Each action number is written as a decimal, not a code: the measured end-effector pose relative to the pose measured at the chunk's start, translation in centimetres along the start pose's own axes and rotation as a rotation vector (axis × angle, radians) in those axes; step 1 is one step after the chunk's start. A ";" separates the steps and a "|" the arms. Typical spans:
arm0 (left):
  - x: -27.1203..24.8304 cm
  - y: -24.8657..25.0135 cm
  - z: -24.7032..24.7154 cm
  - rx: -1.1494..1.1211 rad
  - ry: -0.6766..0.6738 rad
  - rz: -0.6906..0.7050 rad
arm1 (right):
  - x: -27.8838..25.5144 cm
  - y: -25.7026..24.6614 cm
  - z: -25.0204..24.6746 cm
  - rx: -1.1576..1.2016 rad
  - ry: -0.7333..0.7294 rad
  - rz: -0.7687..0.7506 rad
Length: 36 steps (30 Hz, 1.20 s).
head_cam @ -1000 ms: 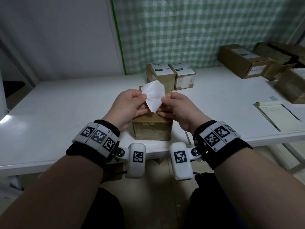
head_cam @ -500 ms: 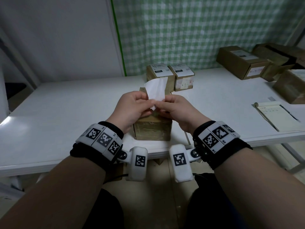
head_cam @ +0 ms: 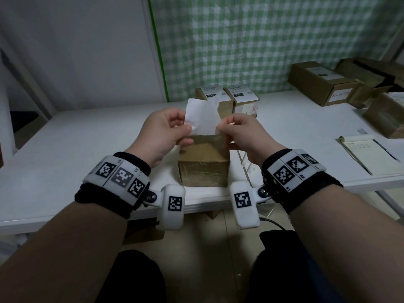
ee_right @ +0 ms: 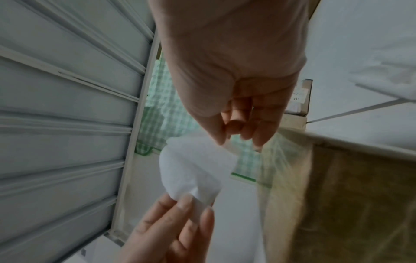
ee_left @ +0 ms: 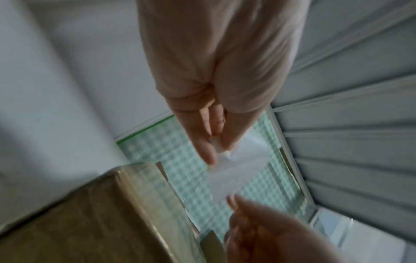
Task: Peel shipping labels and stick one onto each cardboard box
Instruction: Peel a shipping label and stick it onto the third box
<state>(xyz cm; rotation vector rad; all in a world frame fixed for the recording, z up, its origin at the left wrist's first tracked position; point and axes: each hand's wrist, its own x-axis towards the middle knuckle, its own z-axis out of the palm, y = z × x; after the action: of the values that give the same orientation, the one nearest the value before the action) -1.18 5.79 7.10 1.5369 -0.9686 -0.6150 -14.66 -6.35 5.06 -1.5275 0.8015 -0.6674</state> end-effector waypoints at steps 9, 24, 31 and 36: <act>0.0 -0.7 0.8 0.504 0.130 0.373 | -0.1 -1.3 -0.3 0.228 -0.083 0.072; 0.0 -4.0 0.6 0.352 0.144 0.009 | 0.5 1.6 0.7 -0.040 0.051 0.019; 0.0 -4.2 1.1 0.505 0.144 0.071 | 0.8 2.8 0.4 -0.149 0.068 -0.006; 0.1 -4.2 1.3 0.660 0.124 0.138 | 0.9 3.4 0.4 -0.206 0.078 -0.057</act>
<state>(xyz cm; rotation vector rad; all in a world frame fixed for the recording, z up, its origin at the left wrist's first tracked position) -1.17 4.99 2.73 2.0296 -1.2402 -0.0893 -14.14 -6.94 1.58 -1.7245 0.9109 -0.7073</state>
